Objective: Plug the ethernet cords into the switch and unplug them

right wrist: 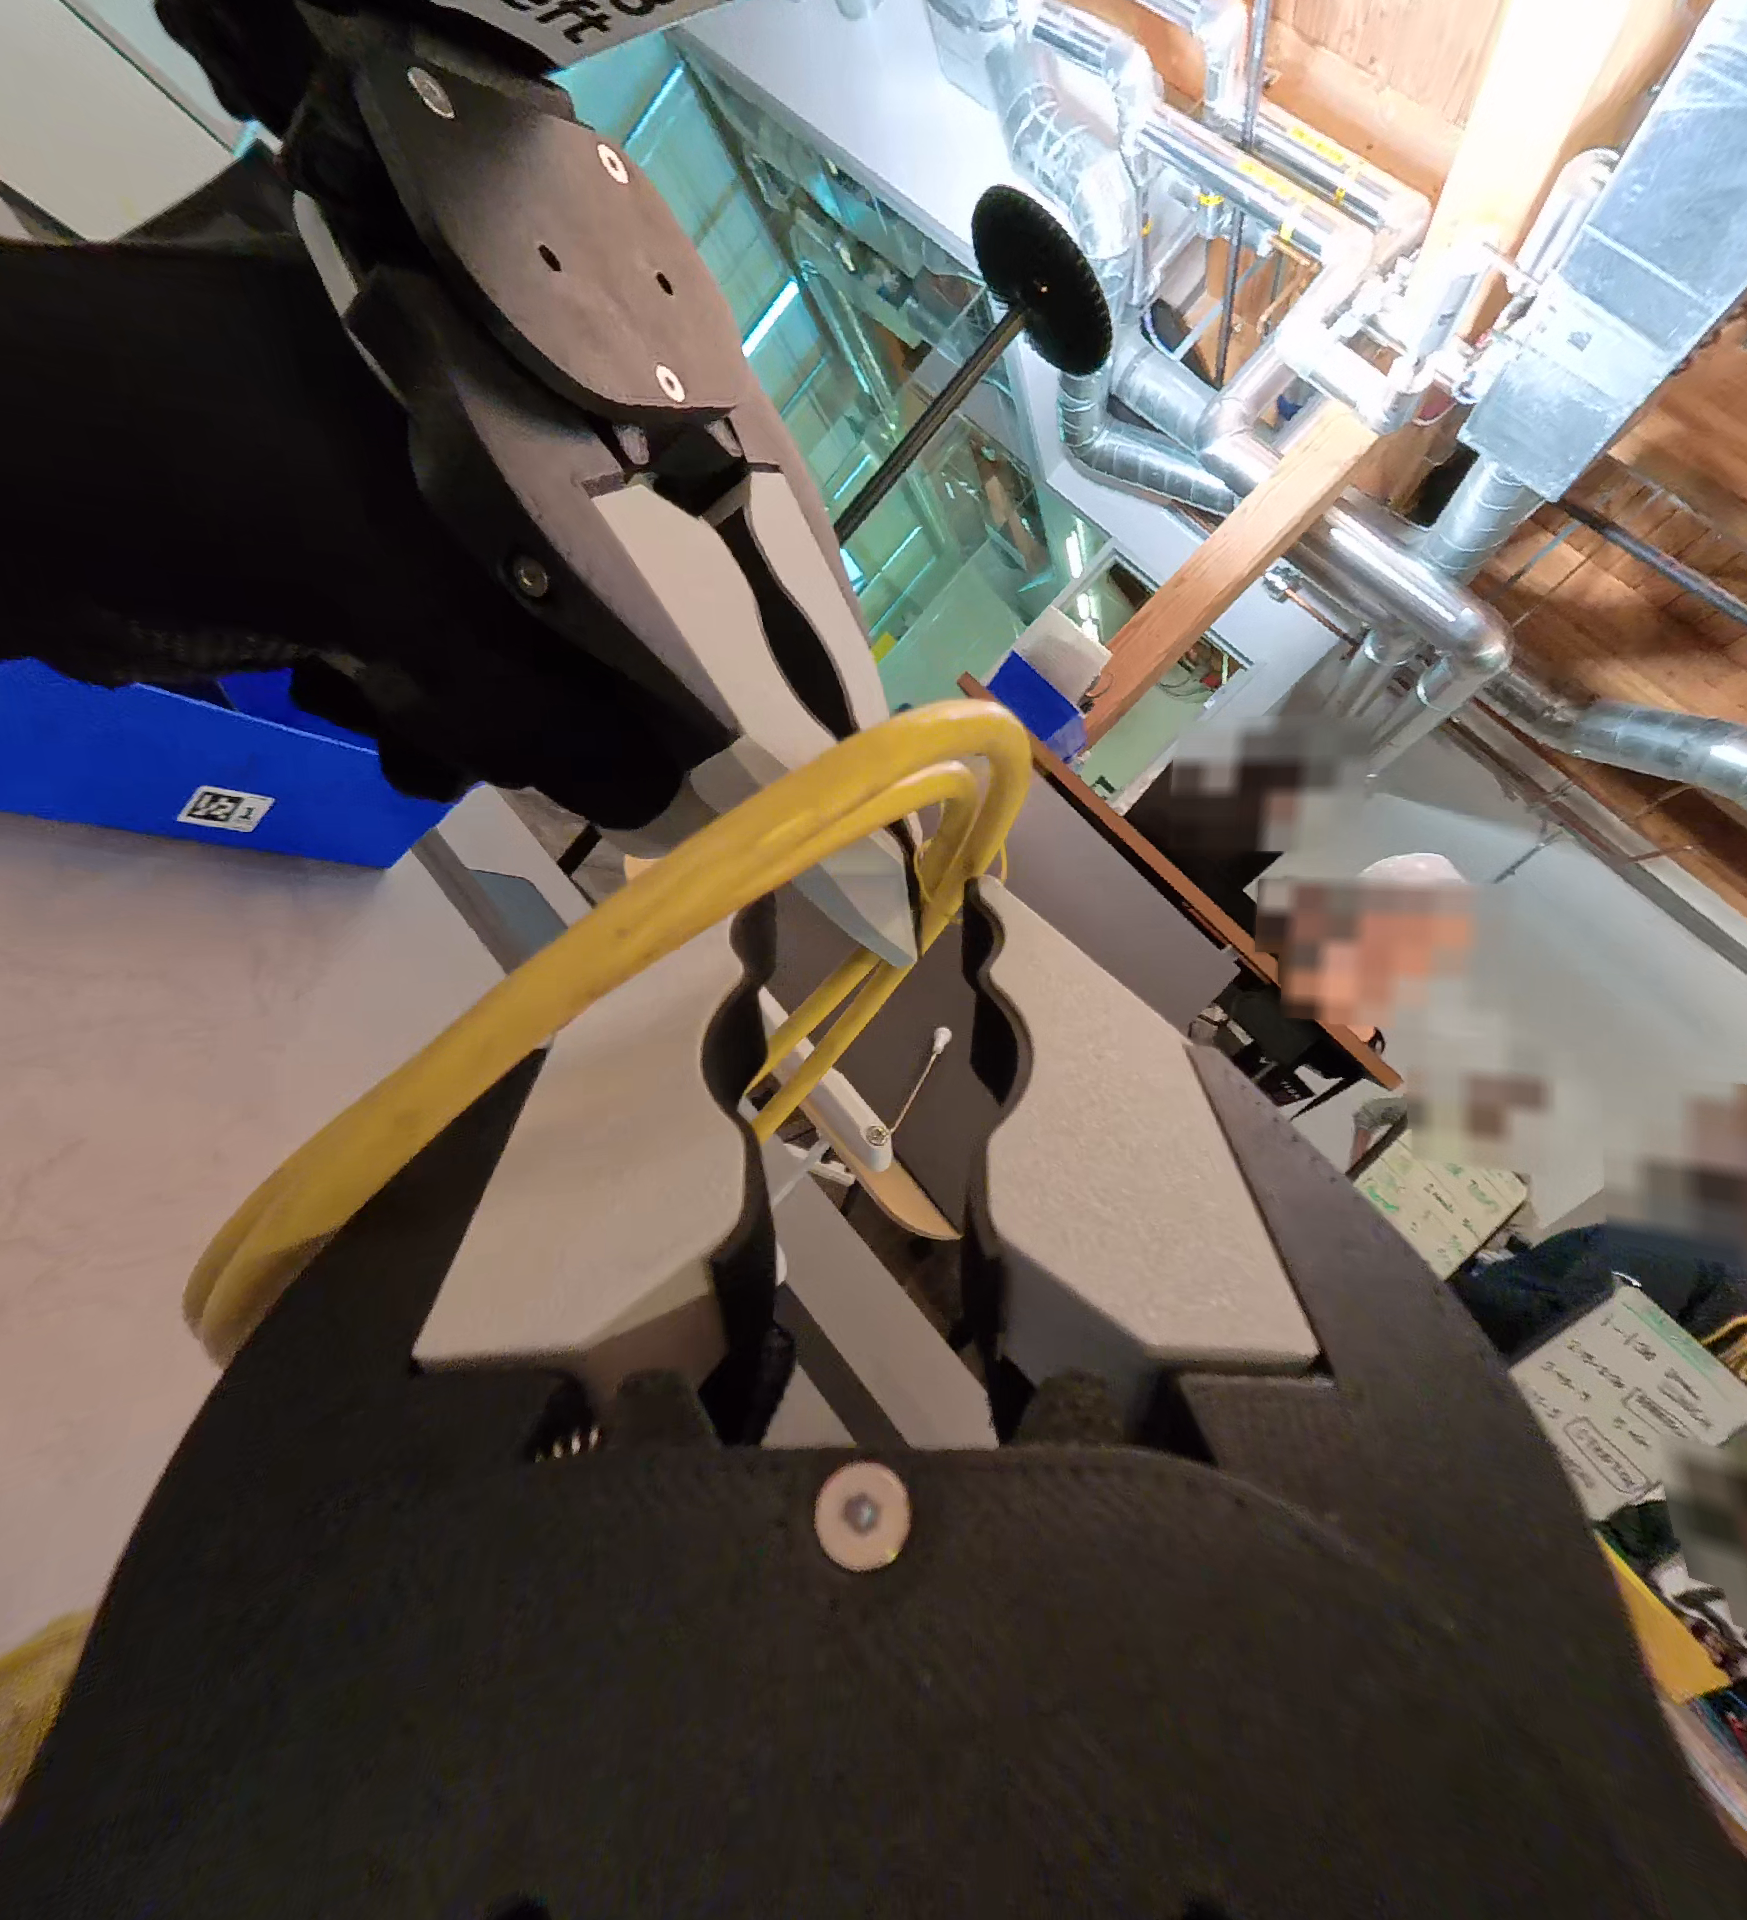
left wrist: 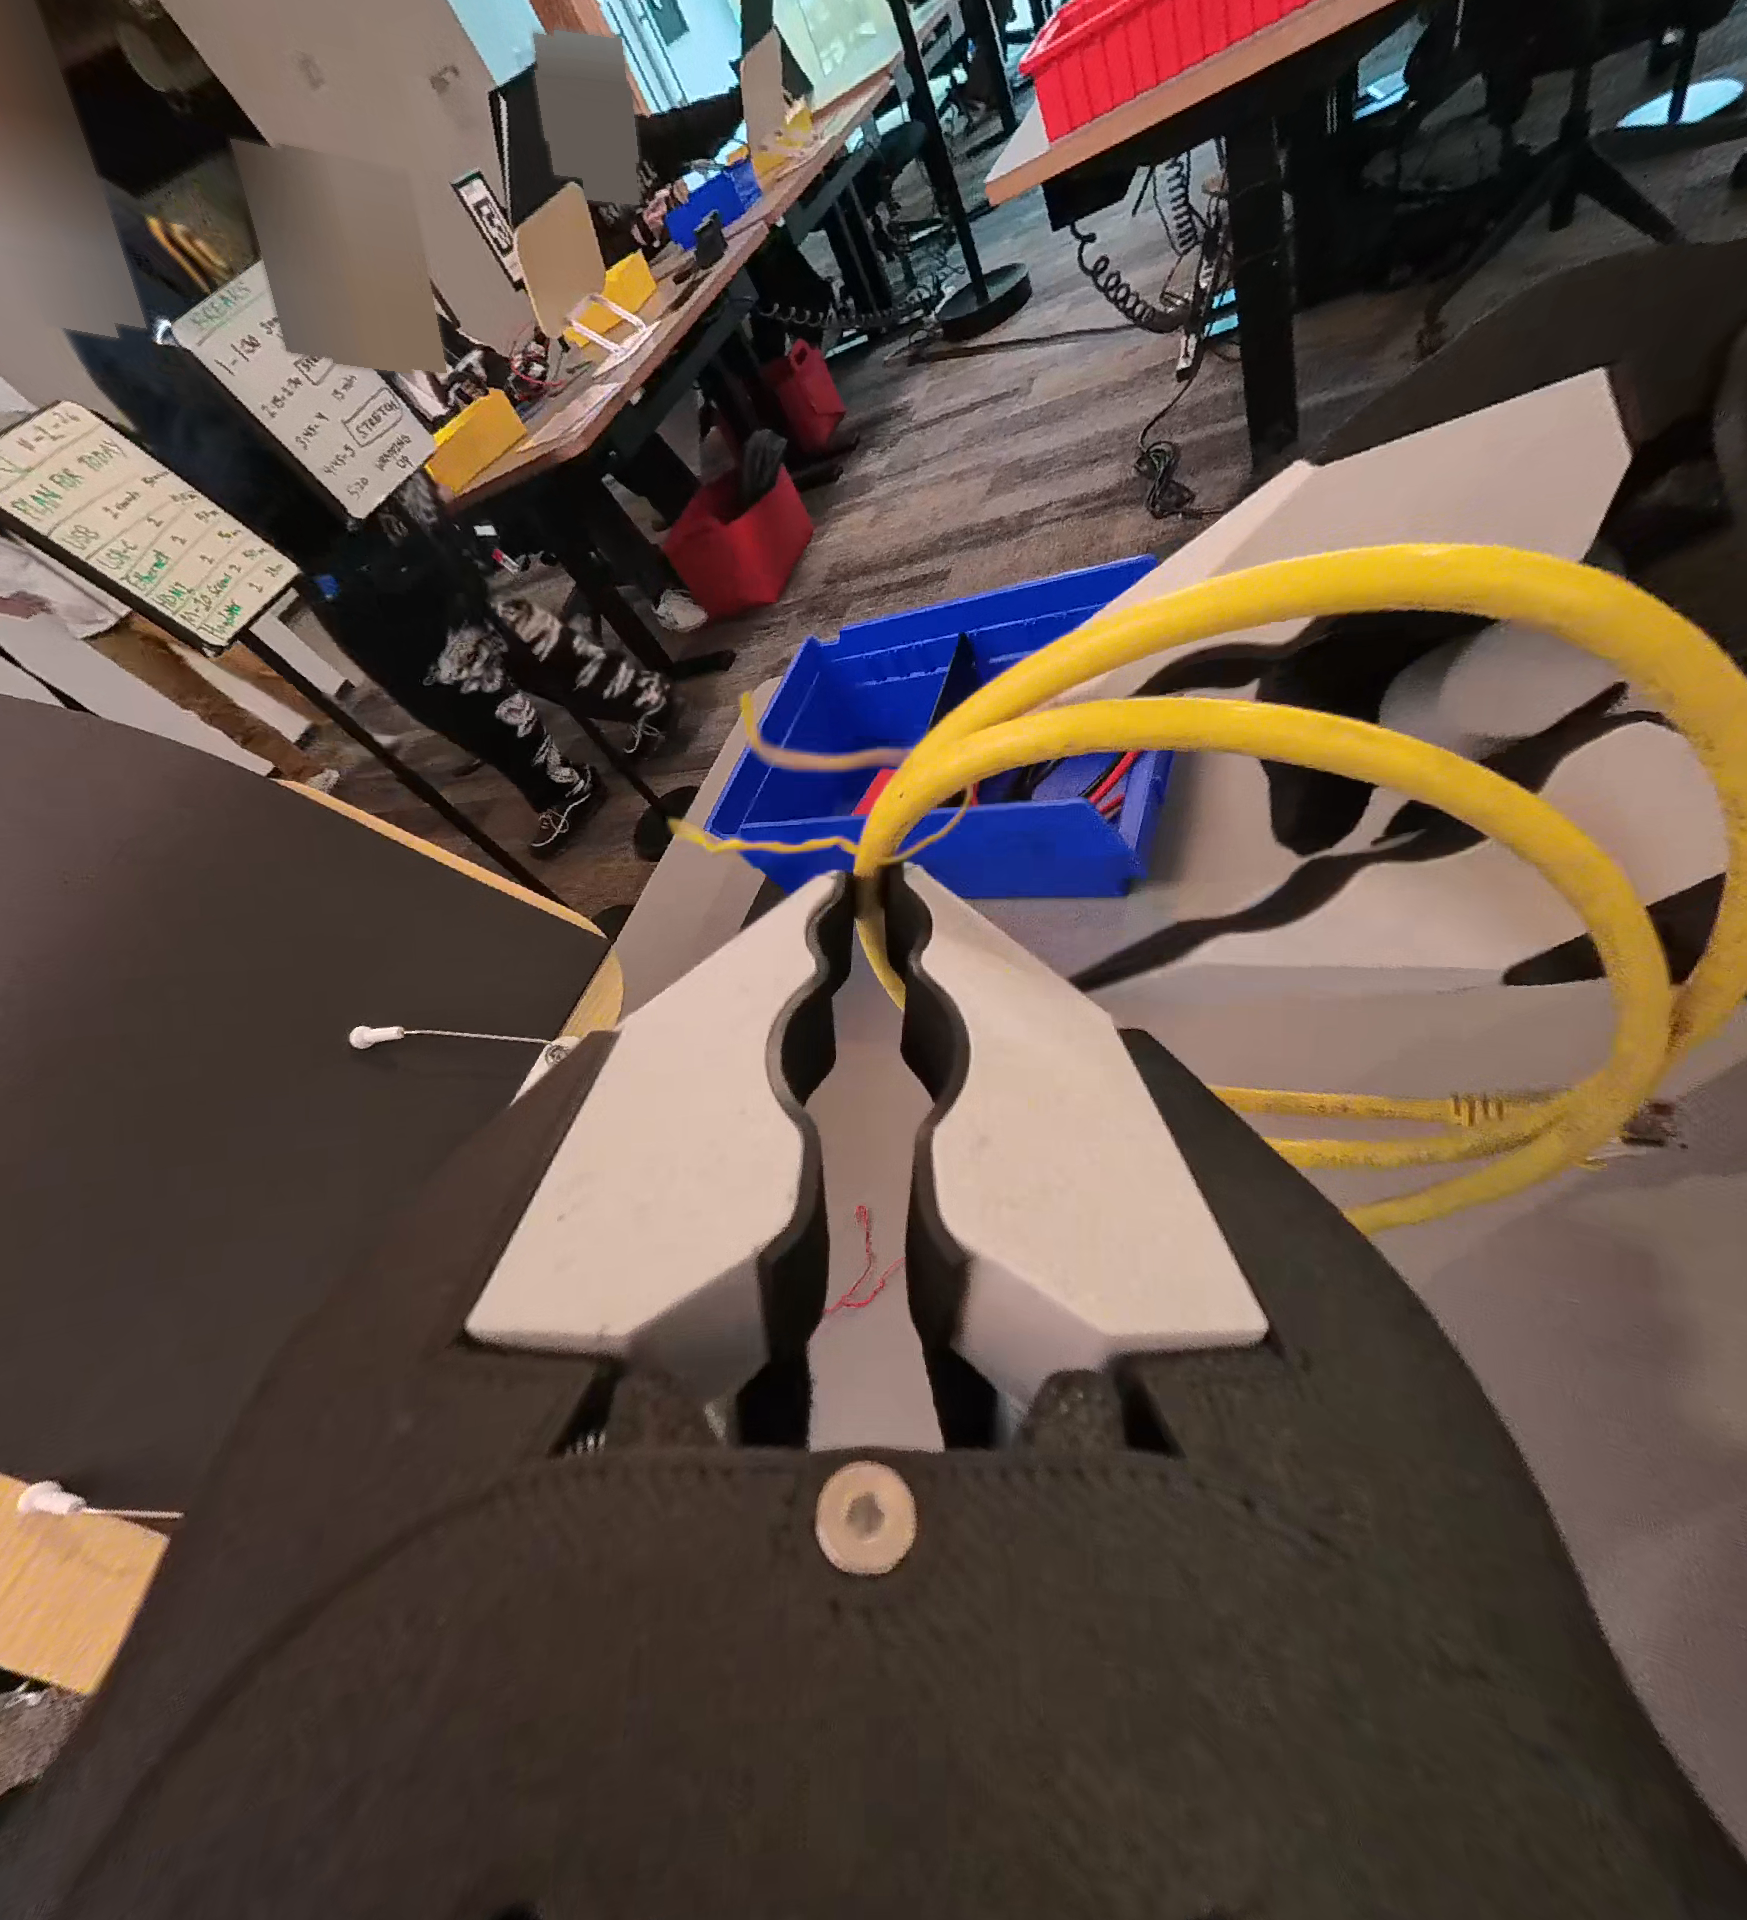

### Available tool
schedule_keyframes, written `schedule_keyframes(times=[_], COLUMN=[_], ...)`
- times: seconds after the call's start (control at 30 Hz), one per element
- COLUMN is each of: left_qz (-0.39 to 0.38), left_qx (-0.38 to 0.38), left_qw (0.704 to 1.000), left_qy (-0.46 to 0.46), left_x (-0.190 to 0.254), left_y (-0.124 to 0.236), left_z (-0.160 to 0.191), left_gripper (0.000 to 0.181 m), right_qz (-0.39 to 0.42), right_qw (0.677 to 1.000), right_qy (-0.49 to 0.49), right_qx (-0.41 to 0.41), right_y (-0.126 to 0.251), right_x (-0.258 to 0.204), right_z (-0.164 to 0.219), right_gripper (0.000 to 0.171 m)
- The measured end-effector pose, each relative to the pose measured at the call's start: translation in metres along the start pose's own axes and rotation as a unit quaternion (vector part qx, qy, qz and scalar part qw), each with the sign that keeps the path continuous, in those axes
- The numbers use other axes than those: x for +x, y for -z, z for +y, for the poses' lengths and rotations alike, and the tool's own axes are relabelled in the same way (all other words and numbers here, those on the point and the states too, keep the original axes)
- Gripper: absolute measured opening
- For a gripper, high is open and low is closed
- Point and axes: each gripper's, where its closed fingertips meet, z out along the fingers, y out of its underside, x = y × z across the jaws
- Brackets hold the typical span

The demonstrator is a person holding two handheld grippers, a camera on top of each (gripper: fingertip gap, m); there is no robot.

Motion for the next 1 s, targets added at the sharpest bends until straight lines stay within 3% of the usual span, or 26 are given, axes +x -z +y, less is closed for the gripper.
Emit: schedule_keyframes(times=[0.17,0.37,0.53,0.7,0.8,1.0], left_qz=[0.000,0.029,0.097,0.204,0.247,0.331], left_qx=[0.004,0.029,0.059,0.089,0.090,0.152], left_qw=[1.000,0.999,0.993,0.975,0.965,0.931], left_qy=[-0.017,-0.023,-0.026,-0.026,-0.021,0.014], left_x=[-0.004,0.001,0.019,0.047,0.060,0.080], left_y=[0.006,0.011,0.021,0.039,0.041,0.054], left_z=[-0.003,-0.008,-0.012,-0.018,-0.015,-0.024], left_gripper=[0.003,0.003,0.003,0.003,0.003,0.003], right_qz=[-0.025,-0.056,-0.160,-0.270,-0.344,-0.410], right_qw=[0.999,0.996,0.980,0.944,0.901,0.832], right_qy=[0.015,-0.068,-0.108,-0.164,-0.216,-0.290], right_qx=[0.014,0.022,0.054,0.097,0.155,0.238], right_y=[0.012,0.020,0.020,0.024,0.034,0.048], right_x=[-0.002,0.017,0.002,-0.009,-0.019,-0.023], right_z=[0.002,0.015,0.011,0.002,-0.018,-0.037], right_gripper=[0.041,0.042,0.053,0.054,0.052,0.039])
